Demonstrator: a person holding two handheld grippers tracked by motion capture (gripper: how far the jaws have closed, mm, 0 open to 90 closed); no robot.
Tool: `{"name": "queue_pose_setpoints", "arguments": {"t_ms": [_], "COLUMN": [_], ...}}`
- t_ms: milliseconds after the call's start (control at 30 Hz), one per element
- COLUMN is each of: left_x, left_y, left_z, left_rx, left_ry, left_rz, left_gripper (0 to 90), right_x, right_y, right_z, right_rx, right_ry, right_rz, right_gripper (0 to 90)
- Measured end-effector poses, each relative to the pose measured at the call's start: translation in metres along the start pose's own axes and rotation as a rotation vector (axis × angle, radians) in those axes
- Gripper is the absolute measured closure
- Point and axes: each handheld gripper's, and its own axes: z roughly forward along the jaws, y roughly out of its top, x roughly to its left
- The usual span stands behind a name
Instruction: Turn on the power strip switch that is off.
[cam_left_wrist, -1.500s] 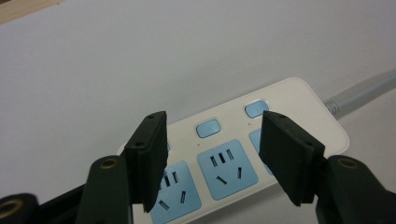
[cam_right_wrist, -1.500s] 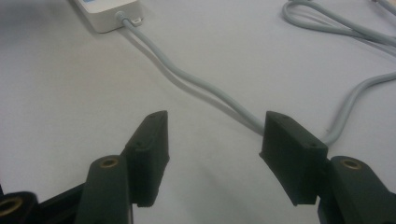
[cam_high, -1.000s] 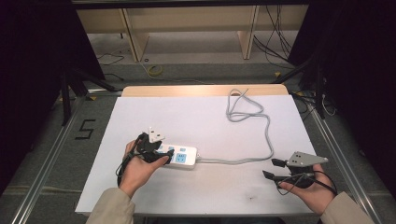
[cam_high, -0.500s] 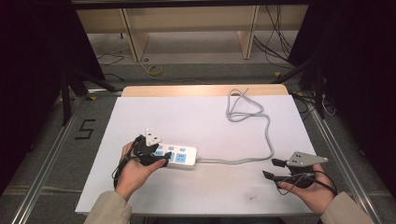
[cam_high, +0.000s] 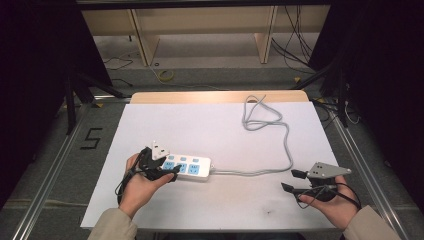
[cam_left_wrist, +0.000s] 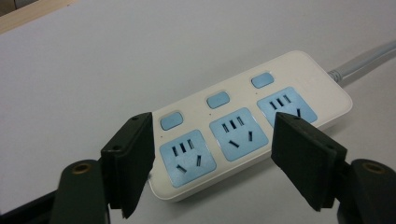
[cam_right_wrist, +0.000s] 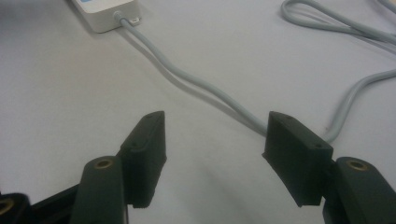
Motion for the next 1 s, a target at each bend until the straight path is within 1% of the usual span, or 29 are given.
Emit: {"name": "queue_pose_setpoints", "arguments": {"t_ms": [367, 433, 500, 533, 833, 1000], "left_x": [0.005, 0.006, 0.006, 0.007, 0.009, 0.009], "left_y": [-0.009, -0.010, -0.011, -0.012, -0.019, -0.022], "left_z": [-0.005, -0.006, -0.007, -0.007, -0.011, -0.013], "left_rx": [-0.011, -0.010, -0.016, -0.011, -0.013, -0.011], "left_ry": [0.006, 0.006, 0.008, 0.008, 0.022, 0.022], "left_rz": [-0.003, 0.002, -0.003, 0.004, -0.008, -0.003], "left_gripper": [27.9, 27.7, 27.6, 27.4, 27.2, 27.1], "right_x": [-0.001, -0.001, -0.001, -0.001, -0.002, -0.002], "right_y": [0.000, 0.000, 0.000, 0.000, -0.001, -0.001], "right_z": [0.000, 0.000, 0.000, 0.000, 0.000, 0.000], "right_rx": [0.000, 0.000, 0.000, 0.000, 0.001, 0.000], "right_ry": [-0.005, -0.006, -0.006, -0.006, -0.009, -0.011], "right_rz": [0.002, 0.005, 0.006, 0.006, 0.010, 0.007], "right_gripper": [37.8, 37.7, 37.6, 37.6, 36.9, 36.7]}}
